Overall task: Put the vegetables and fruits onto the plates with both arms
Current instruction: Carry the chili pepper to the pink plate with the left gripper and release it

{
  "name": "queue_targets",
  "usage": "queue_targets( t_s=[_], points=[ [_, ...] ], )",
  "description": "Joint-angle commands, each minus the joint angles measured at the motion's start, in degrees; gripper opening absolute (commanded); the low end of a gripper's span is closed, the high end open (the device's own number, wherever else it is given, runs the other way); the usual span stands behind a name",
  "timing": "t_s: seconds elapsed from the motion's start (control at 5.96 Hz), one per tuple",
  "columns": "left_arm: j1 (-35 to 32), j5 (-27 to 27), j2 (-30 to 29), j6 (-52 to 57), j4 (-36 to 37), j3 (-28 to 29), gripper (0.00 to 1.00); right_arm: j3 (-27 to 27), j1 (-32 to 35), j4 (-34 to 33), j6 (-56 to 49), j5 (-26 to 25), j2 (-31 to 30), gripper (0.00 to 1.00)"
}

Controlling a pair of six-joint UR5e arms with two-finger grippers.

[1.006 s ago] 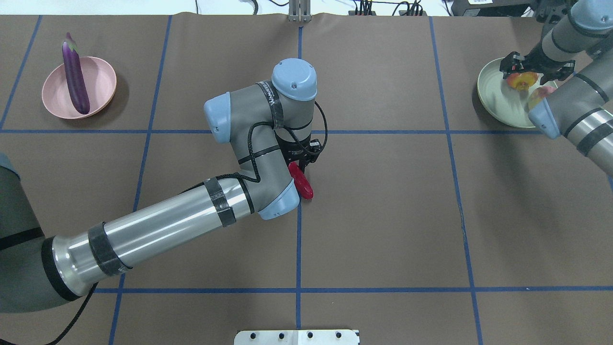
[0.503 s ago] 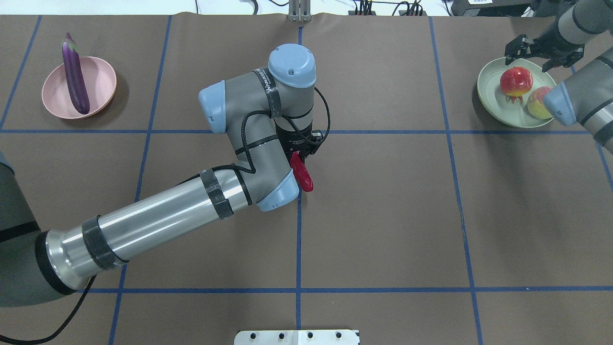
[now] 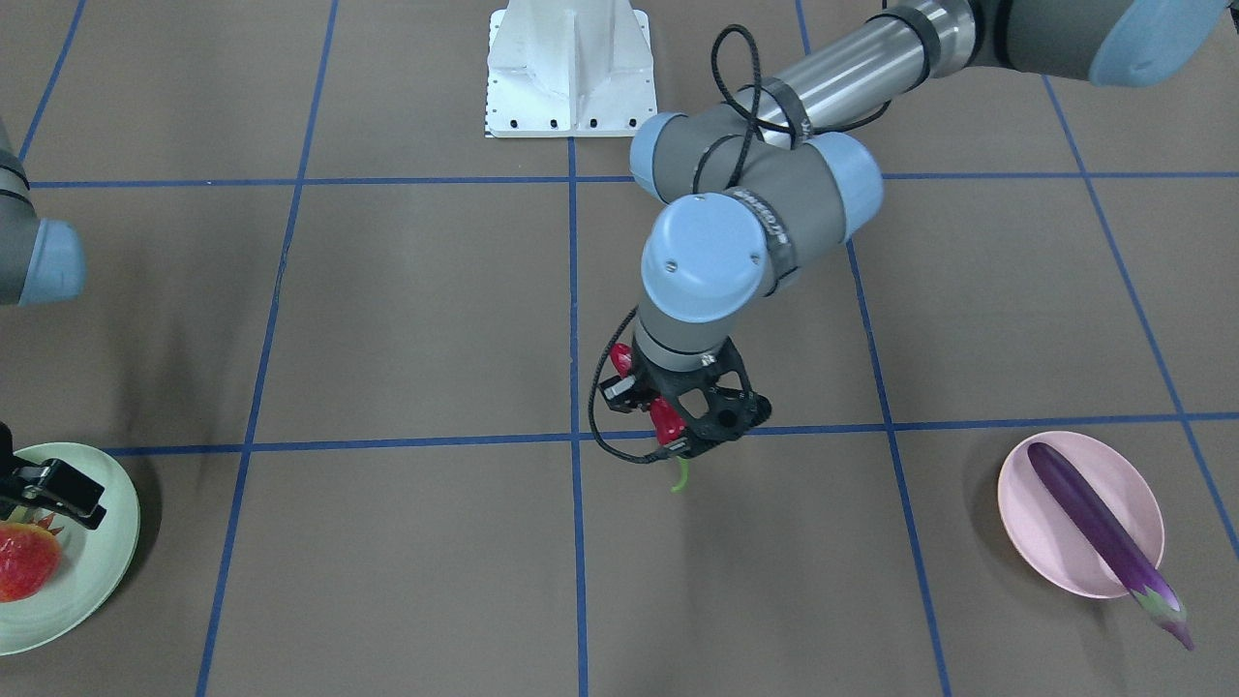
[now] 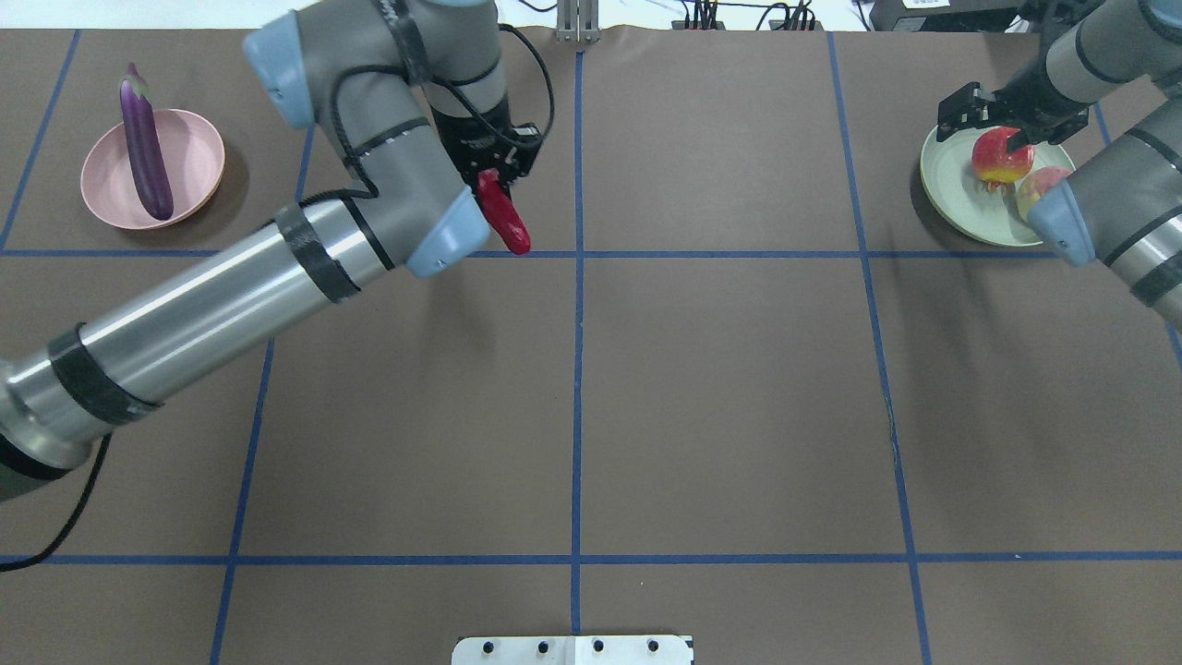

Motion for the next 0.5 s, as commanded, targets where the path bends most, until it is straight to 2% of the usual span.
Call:
queue_targets(
  t_s=[0.0, 0.34],
  points=[
    [-9.25, -0.55, 5.77, 10.95, 0.23, 2.28, 0.00, 6.49, -3.06, 0.19, 0.16, 2.24, -4.69, 1.00],
    [-15.77, -0.64, 5.79, 16.11, -0.72, 12.88, 0.00, 12.90, -5.79, 0.19, 1.73, 2.25, -9.35, 1.00]
  ],
)
